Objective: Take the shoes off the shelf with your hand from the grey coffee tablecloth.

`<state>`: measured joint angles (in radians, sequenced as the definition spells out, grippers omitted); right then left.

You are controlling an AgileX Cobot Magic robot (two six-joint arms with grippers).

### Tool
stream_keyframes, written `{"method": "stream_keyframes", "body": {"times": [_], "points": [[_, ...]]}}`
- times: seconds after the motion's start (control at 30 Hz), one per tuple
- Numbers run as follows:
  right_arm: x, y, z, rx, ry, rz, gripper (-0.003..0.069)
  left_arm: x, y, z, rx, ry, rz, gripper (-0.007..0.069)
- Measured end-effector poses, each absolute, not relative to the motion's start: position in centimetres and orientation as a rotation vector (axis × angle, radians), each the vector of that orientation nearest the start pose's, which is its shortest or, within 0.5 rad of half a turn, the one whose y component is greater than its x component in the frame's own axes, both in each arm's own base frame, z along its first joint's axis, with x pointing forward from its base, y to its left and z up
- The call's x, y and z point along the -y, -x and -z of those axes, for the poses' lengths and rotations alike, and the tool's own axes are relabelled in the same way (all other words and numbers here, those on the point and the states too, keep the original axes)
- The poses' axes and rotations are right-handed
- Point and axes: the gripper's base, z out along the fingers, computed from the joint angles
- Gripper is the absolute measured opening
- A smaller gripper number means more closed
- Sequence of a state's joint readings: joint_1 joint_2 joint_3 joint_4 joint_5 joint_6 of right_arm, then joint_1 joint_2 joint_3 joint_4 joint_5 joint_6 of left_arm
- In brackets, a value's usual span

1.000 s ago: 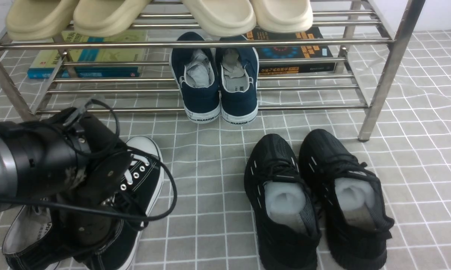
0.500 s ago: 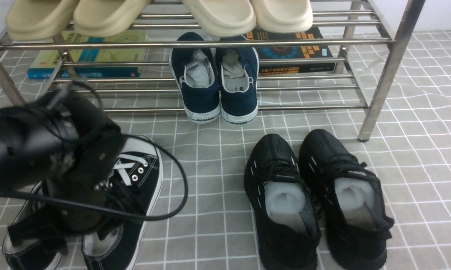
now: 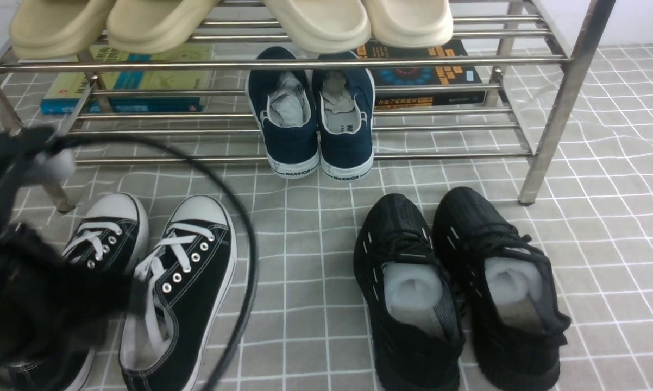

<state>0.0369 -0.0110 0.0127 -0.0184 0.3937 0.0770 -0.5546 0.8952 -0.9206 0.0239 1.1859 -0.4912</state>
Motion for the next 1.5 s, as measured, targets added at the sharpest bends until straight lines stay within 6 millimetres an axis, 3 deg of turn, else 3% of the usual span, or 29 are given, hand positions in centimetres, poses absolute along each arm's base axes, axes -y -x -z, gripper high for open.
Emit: {"method": "stream_keyframes", "body": {"times": [0.07, 0.13, 0.23, 0.27, 0.37, 0.5, 0.77, 0.97, 1.13, 1.37, 1.5], "points": [[-0.1, -5.2, -17.4, -1.879, -0.027, -0.06, 0.0238, 7.3, -11.3, -33.3, -2.63, -0.14, 0.396, 0.0001], [-0.1, -5.2, -17.4, -1.879, -0.027, -0.06, 0.0238, 7.0, -9.6, -32.1, -2.458, -0.203, 0.561, 0.0001], [-0.1, -5.2, -17.4, -1.879, -0.027, -0.06, 0.0238, 6.6, -8.8, -30.0, -2.303, -0.206, 0.633, 0.0001], [-0.1, -5.2, -17.4, -1.879, -0.027, -0.06, 0.0238, 6.5, -8.8, -30.1, -2.286, -0.203, 0.639, 0.0001], [-0.1, -5.2, -17.4, -1.879, -0.027, -0.06, 0.0238, 6.0, -8.2, -28.0, -2.195, -0.184, 0.661, 0.0004], [-0.1, -5.2, -17.4, -1.879, -0.028, -0.062, 0.0238, 5.6, -7.8, -26.1, -2.226, -0.195, 0.628, 0.0006], [-0.1, -5.2, -17.4, -1.879, -0.028, -0.062, 0.0238, 5.6, -7.8, -25.6, -2.241, -0.199, 0.617, 0.0007], [-0.1, -5.2, -17.4, -1.879, -0.026, -0.059, 0.0238, 5.5, -8.5, -26.2, -2.12, -0.203, 0.591, 0.0008], [-0.1, -5.2, -17.4, -1.879, -0.026, -0.059, 0.0238, 4.1, -8.7, -25.0, -1.982, -0.167, 0.465, 0.0012], [-0.1, -5.2, -17.4, -1.879, -0.026, -0.059, 0.0238, 0.9, -6.4, -19.6, -1.88, 0.001, 0.197, 0.0017], [-0.1, -5.2, -17.4, -1.879, -0.026, -0.059, 0.0238, 0.1, -5.6, -17.8, -1.828, 0.104, 0.111, 0.0021]]}}
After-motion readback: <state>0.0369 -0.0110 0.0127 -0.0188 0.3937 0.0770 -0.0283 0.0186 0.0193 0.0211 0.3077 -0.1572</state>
